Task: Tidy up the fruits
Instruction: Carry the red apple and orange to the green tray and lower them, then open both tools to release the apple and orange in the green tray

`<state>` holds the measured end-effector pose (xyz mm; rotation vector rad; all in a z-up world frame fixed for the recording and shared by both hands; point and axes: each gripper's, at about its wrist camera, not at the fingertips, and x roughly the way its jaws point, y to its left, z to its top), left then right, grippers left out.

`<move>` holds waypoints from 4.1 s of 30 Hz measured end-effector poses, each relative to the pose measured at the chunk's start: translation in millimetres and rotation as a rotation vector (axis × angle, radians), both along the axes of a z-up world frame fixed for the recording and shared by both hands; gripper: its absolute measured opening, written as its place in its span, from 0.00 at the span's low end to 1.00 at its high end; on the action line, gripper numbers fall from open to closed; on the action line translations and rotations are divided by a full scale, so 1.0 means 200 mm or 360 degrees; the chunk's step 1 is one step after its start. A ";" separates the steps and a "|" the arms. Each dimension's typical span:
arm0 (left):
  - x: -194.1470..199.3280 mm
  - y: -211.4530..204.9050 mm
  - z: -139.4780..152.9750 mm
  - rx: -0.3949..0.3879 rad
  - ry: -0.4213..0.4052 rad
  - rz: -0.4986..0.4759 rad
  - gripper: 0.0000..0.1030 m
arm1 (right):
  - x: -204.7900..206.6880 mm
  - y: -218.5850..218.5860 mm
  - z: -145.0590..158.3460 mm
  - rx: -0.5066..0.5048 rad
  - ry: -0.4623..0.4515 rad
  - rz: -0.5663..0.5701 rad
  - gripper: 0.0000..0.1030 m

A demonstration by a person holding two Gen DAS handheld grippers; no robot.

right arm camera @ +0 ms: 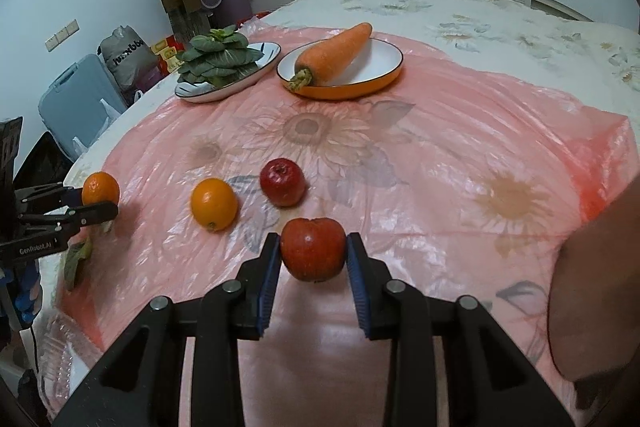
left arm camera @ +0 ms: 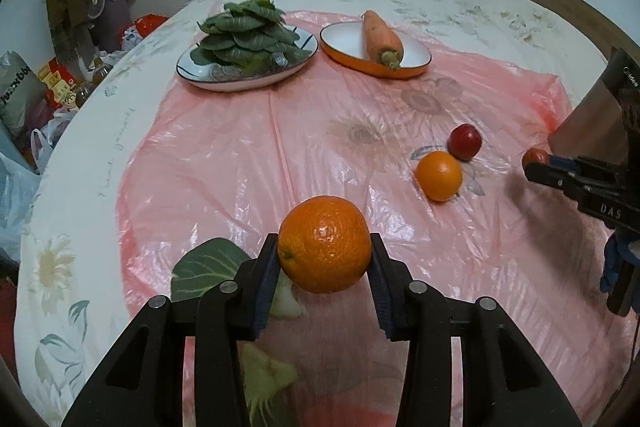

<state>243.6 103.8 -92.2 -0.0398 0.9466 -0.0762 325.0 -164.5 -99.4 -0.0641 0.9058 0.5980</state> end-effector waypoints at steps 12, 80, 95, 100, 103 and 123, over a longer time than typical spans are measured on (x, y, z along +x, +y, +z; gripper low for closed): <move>-0.25 -0.15 0.18 -0.0029 -0.0089 -0.0043 0.36 | -0.46 -0.08 0.07 0.0022 0.0027 0.0008 0.30; -0.72 -1.95 0.26 0.0097 -0.0024 -0.0871 0.36 | -1.15 -1.78 0.28 0.0051 -0.0199 -0.0916 0.30; -0.42 -2.56 0.15 0.0081 0.0007 -0.1055 0.36 | -1.06 -2.32 0.10 -0.0131 -0.0127 -0.1236 0.30; -0.33 -2.65 0.10 0.0091 0.0037 -0.1036 0.36 | -1.01 -2.36 0.05 -0.0203 -0.0103 -0.1226 0.30; -0.30 -2.68 0.06 0.0091 0.0065 -0.1030 0.36 | -0.99 -2.38 0.03 -0.0240 -0.0079 -0.1229 0.31; -0.35 -2.67 0.03 0.0130 0.0061 -0.1046 0.48 | -1.01 -2.37 0.03 -0.0282 -0.0070 -0.1258 0.65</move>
